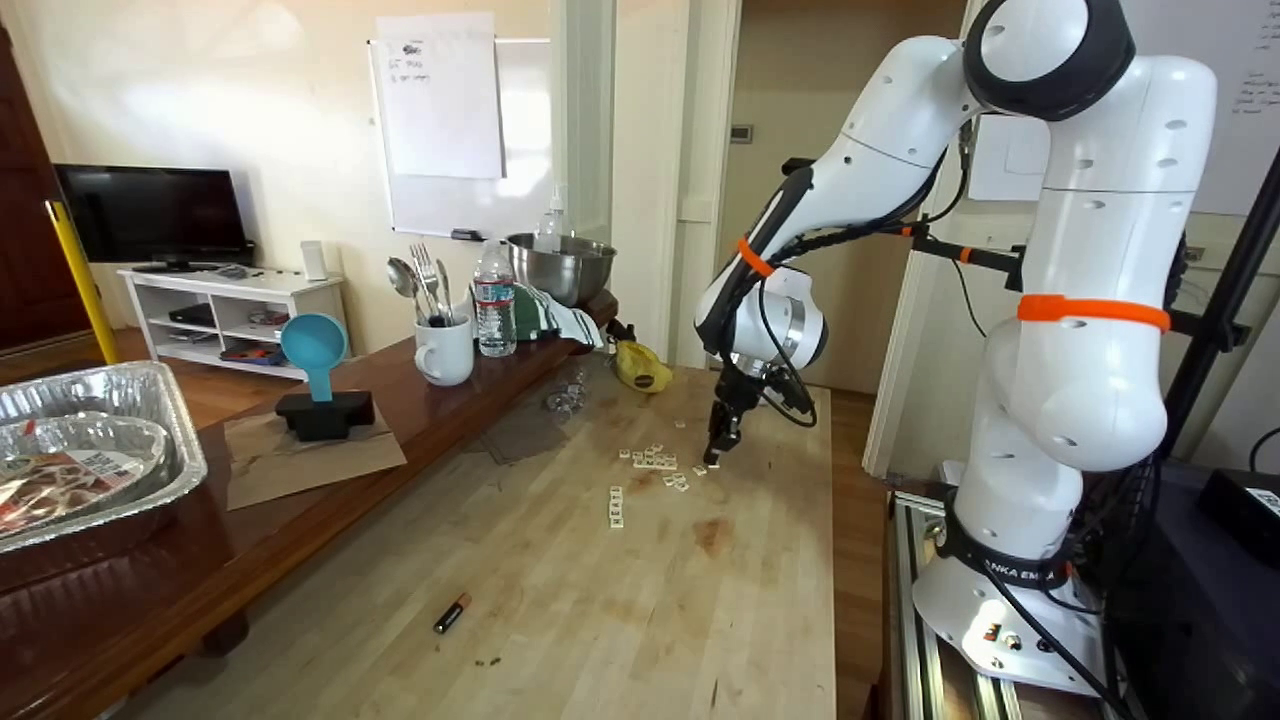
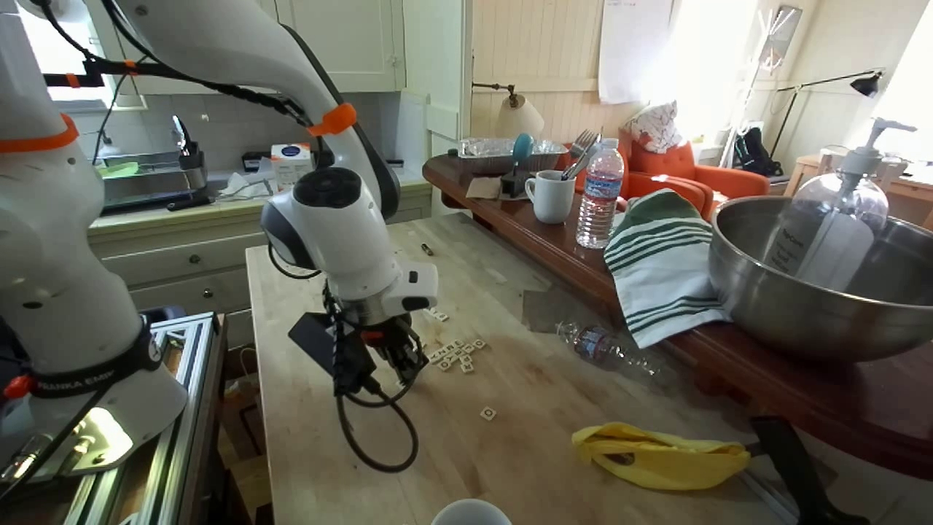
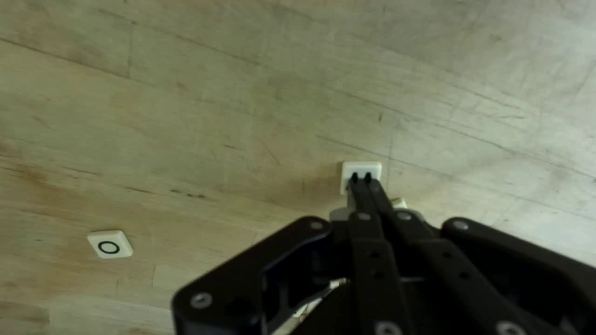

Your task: Add one more block to the straight row

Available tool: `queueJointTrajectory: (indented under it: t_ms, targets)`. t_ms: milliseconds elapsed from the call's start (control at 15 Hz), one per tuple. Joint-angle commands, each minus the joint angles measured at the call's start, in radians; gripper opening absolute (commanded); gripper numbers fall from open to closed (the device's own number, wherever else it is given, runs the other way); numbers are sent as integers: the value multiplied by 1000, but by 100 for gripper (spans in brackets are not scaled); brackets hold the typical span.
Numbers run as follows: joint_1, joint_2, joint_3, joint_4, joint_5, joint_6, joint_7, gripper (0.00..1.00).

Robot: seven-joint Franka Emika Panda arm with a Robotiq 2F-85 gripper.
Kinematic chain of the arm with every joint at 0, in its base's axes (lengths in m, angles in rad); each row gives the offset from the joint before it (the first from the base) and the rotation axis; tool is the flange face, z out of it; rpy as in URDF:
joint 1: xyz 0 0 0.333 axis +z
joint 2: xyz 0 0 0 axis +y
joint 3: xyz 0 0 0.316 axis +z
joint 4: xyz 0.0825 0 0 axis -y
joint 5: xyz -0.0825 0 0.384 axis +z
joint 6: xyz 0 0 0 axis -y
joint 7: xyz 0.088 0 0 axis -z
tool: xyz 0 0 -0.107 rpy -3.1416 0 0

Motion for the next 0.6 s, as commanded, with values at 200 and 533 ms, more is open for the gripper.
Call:
queueJointTrajectory:
  t_ms: [200,533]
  targets:
    - [11,83,14,1,80,-41,-66,0]
    - [26,108,26,1,47,-49,11,0]
